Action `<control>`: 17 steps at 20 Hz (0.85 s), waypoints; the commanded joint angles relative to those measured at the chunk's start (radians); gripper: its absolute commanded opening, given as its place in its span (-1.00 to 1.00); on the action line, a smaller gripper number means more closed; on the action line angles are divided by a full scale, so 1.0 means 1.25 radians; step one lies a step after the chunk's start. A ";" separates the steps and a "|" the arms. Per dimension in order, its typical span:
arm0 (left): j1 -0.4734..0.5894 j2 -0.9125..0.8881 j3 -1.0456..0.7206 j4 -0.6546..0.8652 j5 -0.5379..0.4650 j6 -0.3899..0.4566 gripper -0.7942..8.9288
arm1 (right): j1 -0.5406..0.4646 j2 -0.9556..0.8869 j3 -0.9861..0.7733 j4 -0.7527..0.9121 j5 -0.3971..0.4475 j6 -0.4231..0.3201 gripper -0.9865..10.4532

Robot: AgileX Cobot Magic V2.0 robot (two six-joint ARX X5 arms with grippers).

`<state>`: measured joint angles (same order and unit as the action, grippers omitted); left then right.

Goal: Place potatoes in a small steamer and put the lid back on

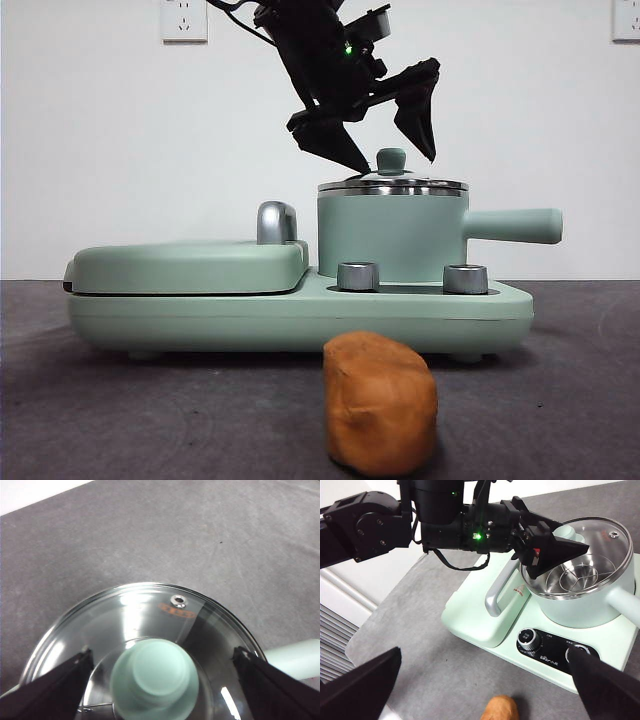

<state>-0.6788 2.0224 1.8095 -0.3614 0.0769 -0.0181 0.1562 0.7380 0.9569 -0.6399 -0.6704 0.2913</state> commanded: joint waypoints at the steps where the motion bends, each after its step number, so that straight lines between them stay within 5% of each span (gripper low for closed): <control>1: -0.009 0.018 0.022 0.010 -0.003 0.003 0.04 | 0.003 0.005 0.013 0.005 0.014 -0.009 0.13; 17: -0.009 0.025 0.022 -0.008 -0.003 0.021 -0.52 | 0.003 0.005 0.013 -0.004 0.013 -0.009 0.13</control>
<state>-0.6785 2.0224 1.8095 -0.3710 0.0689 -0.0109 0.1562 0.7380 0.9569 -0.6495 -0.6540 0.2913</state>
